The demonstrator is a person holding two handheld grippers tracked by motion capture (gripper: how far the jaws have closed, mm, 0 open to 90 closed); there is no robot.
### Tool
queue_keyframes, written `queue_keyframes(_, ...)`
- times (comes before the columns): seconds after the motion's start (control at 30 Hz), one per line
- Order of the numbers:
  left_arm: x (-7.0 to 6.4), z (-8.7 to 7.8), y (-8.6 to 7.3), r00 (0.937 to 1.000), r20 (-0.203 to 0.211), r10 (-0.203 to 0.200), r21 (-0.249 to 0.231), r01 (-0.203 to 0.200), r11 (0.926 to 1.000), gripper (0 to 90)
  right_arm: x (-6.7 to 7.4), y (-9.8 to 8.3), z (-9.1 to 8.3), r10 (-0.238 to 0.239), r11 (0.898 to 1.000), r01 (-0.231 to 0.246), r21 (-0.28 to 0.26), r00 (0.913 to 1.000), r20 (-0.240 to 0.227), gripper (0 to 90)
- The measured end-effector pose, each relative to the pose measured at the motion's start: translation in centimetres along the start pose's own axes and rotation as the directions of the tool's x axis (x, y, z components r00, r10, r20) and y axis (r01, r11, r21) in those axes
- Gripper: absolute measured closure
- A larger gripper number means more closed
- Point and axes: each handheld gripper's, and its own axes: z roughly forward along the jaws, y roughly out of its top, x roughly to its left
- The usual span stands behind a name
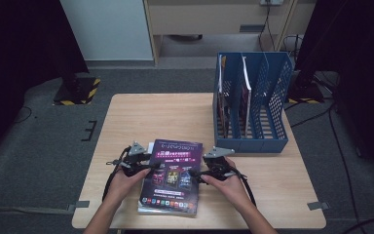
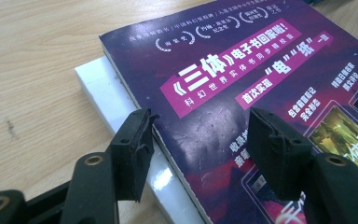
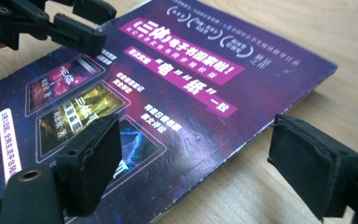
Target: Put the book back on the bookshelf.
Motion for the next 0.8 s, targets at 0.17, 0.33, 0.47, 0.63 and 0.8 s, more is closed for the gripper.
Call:
queue_keyframes(0.17, 0.0, 0.1, -0.1, 1.0000, -0.001, 0.004, -0.008, -0.004, 1.0000, 39.3, -0.5, -0.4, 0.7, 0.036, 0.999, -0.035, 0.036, 0.9990, -0.025, 14.2)
queue_keyframes(0.33, -0.1, 0.1, -0.1, 1.0000, -0.006, 0.007, -0.012, -0.007, 0.9999, 38.6, -0.6, -0.6, 1.2, 0.046, 0.997, -0.044, 0.062, 0.9983, -0.036, 12.8)
queue_keyframes(0.47, -0.2, 0.1, -0.2, 1.0000, -0.006, 0.006, -0.015, -0.007, 0.9999, 38.4, -0.8, -0.6, 1.4, 0.061, 0.996, -0.058, 0.063, 0.9969, -0.049, 12.3)
queue_keyframes(0.63, -0.2, 0.1, -0.2, 1.0000, -0.006, 0.006, -0.014, -0.006, 0.9999, 38.3, -1.2, -0.7, 1.6, 0.096, 0.994, -0.091, 0.067, 0.9927, -0.072, 13.1)
queue_keyframes(0.8, -0.2, 0.1, -0.2, 1.0000, -0.007, 0.006, -0.016, -0.006, 0.9999, 38.1, -1.3, -0.7, 1.8, 0.122, 0.992, -0.117, 0.054, 0.9891, -0.083, 14.7)
